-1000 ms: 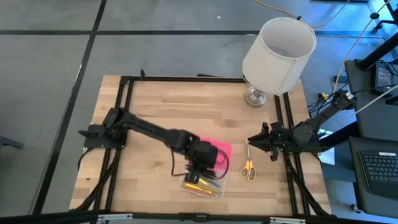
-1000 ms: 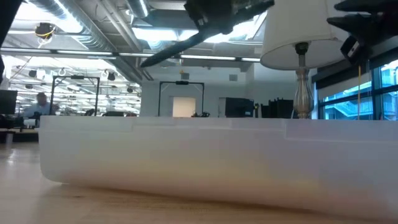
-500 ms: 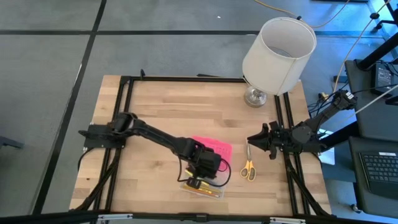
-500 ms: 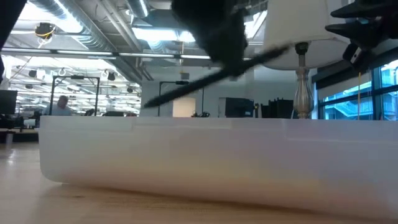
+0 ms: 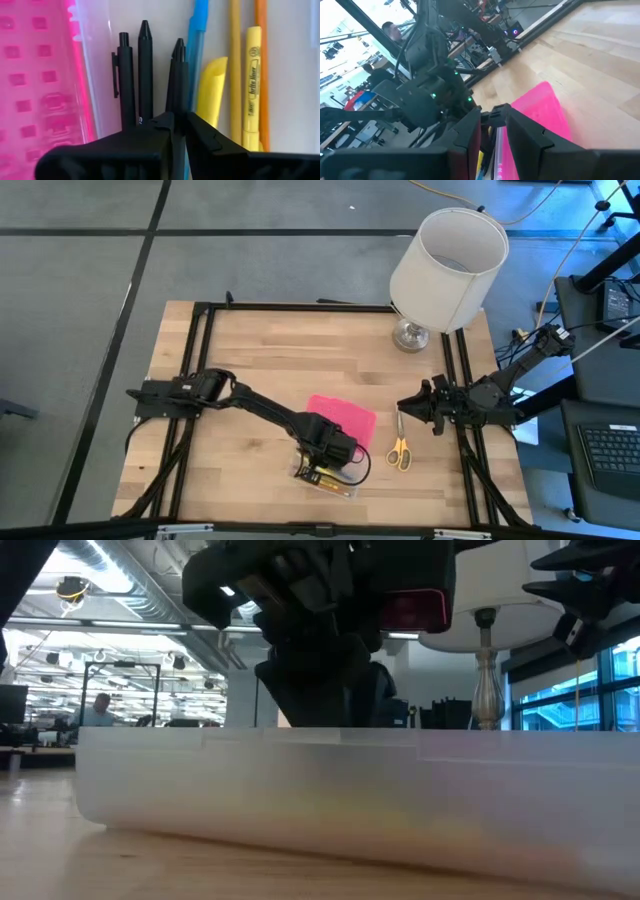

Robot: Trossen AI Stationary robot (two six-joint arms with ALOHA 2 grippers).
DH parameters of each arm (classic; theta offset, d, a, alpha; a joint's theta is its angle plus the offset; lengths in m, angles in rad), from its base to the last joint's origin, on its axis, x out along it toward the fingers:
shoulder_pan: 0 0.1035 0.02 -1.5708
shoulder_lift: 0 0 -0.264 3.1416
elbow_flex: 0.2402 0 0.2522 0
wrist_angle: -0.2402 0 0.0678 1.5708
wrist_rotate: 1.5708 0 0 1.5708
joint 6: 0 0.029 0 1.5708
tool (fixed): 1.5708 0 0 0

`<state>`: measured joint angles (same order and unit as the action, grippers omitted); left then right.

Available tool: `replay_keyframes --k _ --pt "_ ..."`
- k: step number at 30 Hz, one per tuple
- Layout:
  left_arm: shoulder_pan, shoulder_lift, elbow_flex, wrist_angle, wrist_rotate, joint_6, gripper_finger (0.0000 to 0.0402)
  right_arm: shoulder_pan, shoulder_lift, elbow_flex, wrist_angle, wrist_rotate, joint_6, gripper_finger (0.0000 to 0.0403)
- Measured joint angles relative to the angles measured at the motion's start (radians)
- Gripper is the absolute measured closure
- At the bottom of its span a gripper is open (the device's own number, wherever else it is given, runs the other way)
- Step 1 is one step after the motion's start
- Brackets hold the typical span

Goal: Pick & place school supplies into a supply box
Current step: Put the black pen into the pink supply box, then put the yellow scissors into the pink supply box

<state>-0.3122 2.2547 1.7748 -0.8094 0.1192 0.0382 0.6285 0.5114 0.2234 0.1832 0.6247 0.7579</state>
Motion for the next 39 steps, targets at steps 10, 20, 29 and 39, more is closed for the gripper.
replay_keyframes --k 10,20,29,39 --pt "0.000 -0.001 0.006 -0.005 -0.002 -0.041 0.0356 0.000 0.000 0.000 -0.001 0.002 0.001 0.0305" --pt "0.014 0.002 0.075 -0.086 0.028 -0.029 0.0298 0.000 0.000 0.000 -0.001 0.002 -0.002 0.0305" --pt "0.059 0.001 0.267 -0.398 0.029 -0.018 0.0276 0.000 -0.001 0.000 -0.001 -0.056 0.007 0.0305" --pt "0.142 -0.209 0.339 -0.410 0.020 -0.002 0.0298 0.000 -0.001 0.000 -0.009 -0.201 0.208 0.0305"
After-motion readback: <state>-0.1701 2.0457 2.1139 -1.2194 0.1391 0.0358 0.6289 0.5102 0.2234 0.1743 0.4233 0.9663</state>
